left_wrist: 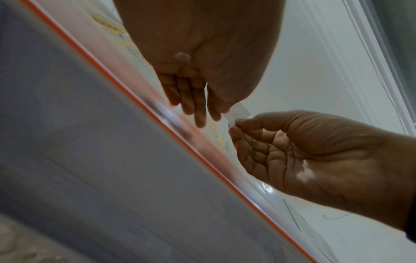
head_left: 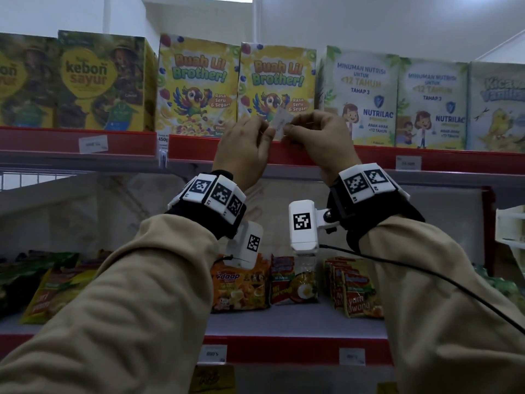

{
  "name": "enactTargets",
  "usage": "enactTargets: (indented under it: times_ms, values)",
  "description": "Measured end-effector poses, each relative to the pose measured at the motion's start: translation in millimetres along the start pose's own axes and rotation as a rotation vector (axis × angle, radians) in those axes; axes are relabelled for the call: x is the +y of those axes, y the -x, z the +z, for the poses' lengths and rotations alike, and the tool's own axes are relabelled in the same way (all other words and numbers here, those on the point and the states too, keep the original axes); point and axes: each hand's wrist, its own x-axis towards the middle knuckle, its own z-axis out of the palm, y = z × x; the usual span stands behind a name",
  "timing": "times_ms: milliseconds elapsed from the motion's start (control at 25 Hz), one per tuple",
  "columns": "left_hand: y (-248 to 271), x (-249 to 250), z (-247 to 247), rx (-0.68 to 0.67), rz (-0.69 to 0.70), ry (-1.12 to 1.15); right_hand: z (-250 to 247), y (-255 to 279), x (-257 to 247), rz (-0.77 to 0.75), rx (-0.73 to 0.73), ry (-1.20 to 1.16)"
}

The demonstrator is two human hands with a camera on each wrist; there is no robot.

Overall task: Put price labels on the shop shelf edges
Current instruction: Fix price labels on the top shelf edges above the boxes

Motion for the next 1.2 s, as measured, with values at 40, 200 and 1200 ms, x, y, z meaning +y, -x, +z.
enactTargets:
  times_ms: [40, 200, 1200]
  values:
    - [-1, -1, 0, -0.006, 0.001, -0.001, 0, 1, 1, -0.010, 0.013, 0.047]
    - [-2, -3, -2, -0.061, 0.076, -0.102, -5, 2, -1, -0.243, -0.046, 0.412]
    - [4, -51, -60, -0.133, -0.009, -0.253, 54, -18, 4, -0.322, -0.314, 0.621]
